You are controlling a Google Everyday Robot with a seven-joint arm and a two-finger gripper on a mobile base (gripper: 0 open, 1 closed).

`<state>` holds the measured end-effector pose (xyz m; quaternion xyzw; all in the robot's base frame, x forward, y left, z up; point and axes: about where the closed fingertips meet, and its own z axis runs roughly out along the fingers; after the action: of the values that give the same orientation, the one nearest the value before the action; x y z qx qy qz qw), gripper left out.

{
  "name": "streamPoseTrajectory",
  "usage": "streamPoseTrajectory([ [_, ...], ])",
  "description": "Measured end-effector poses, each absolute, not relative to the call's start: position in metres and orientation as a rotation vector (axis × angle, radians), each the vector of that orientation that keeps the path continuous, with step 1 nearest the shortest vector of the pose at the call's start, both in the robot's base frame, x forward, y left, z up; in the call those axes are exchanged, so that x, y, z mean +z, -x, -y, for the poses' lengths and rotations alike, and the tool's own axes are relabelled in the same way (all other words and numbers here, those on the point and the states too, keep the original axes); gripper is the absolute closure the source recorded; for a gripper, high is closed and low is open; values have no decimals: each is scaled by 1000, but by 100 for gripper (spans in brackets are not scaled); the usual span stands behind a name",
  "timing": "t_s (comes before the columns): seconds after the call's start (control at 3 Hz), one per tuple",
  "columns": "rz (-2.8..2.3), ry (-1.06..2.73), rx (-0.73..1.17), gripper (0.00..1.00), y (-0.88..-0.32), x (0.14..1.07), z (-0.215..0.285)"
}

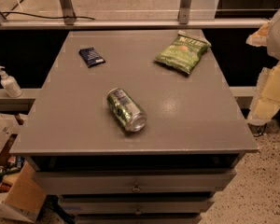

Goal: Place green can upright

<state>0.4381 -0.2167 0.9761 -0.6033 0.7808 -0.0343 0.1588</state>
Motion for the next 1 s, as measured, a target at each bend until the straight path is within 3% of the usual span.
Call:
streamPoseTrajectory([
  [0.67,-2223,1697,-59,0,-442,971,213],
  [1.0,-2222,1629,-26,0,-456,962,188],
])
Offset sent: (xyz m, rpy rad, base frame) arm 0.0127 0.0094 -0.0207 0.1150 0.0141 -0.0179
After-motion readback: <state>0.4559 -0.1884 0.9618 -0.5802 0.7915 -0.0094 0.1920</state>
